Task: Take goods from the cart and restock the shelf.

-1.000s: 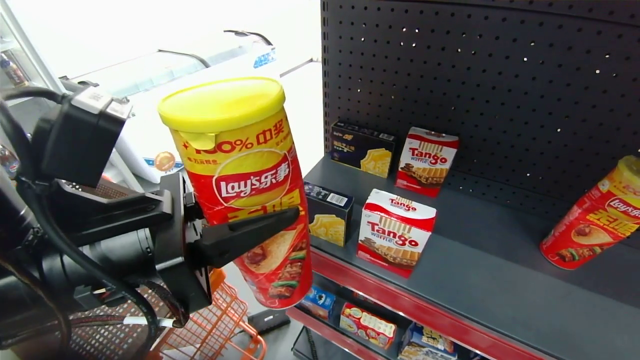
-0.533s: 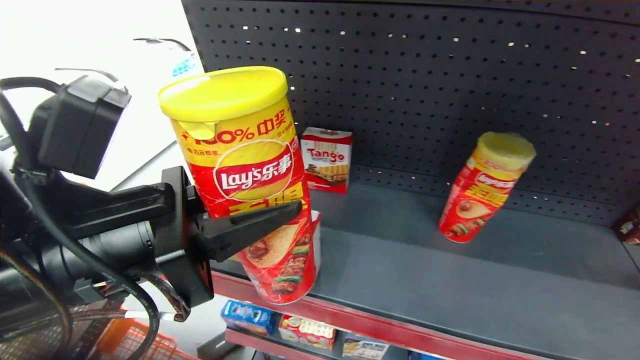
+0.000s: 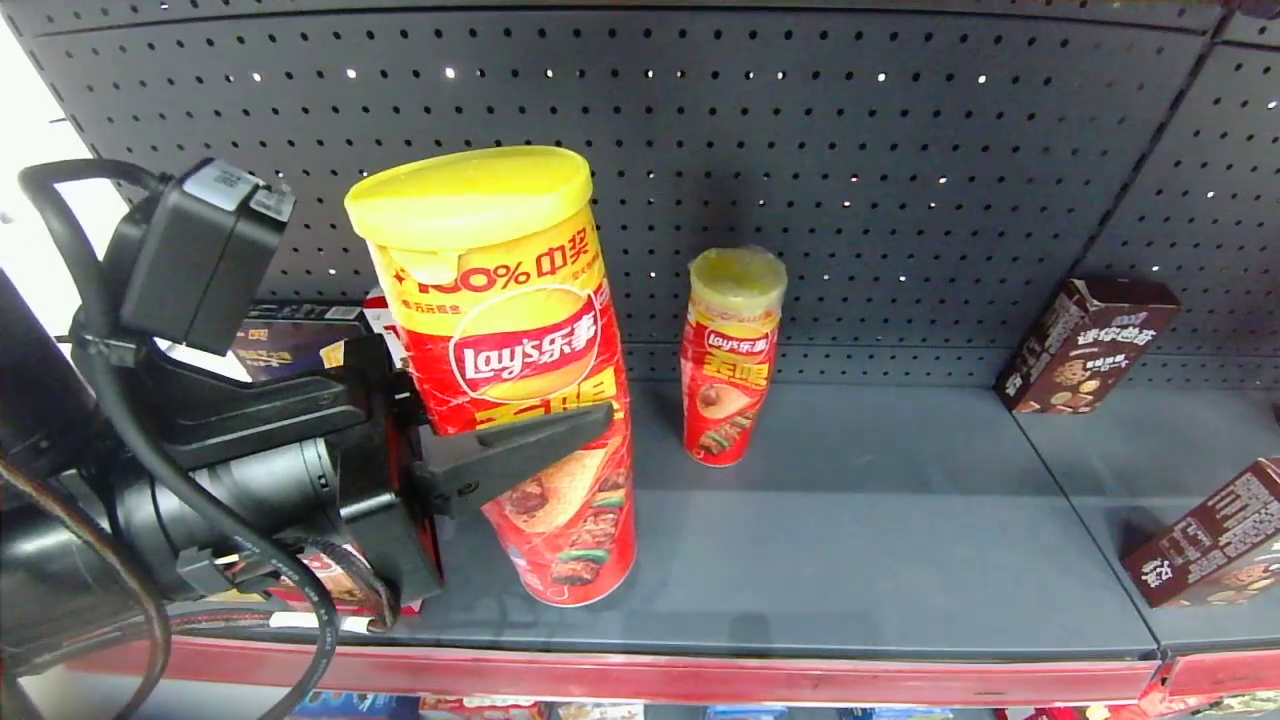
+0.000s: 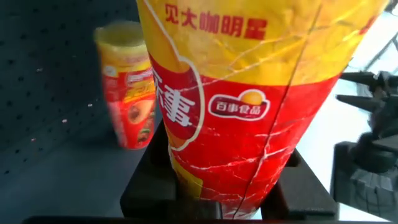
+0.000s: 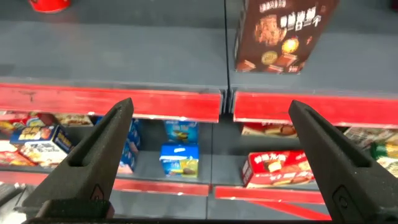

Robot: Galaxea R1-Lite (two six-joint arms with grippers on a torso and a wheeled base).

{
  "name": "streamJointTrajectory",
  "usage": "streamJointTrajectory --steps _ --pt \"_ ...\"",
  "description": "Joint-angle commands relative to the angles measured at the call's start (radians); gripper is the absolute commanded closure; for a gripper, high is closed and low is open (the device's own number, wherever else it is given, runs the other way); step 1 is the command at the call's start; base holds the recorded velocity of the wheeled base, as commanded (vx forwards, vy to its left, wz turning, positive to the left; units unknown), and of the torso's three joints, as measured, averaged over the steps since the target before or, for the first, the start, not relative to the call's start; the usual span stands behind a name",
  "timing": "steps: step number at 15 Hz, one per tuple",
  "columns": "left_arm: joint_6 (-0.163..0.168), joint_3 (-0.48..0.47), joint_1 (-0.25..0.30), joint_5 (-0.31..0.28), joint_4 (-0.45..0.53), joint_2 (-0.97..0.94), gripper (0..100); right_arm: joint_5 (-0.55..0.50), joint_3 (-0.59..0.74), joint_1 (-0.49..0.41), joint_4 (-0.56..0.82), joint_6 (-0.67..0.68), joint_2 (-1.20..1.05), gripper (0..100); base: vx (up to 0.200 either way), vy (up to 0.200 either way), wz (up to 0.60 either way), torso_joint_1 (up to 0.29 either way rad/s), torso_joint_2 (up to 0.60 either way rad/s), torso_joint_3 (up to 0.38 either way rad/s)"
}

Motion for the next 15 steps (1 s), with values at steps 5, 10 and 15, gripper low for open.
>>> streamJointTrajectory --steps 5,10,15 --pt "-0.002 0.006 0.006 -0.002 0.002 0.004 100 0.000 0.000 0.002 0.001 0.001 0.002 0 0.000 0.000 0.00 0.000 0.00 0.000" --pt "-0.002 0.044 0.009 -0.004 -0.007 0.001 100 0.000 0.000 0.002 0.001 0.001 0.002 0 0.000 0.000 -0.24 0.001 0.00 0.001" --pt "0.000 0.063 0.026 -0.002 -0.013 -0.001 100 0.000 0.000 0.002 0.001 0.001 0.002 0 0.000 0.000 0.00 0.000 0.00 0.000"
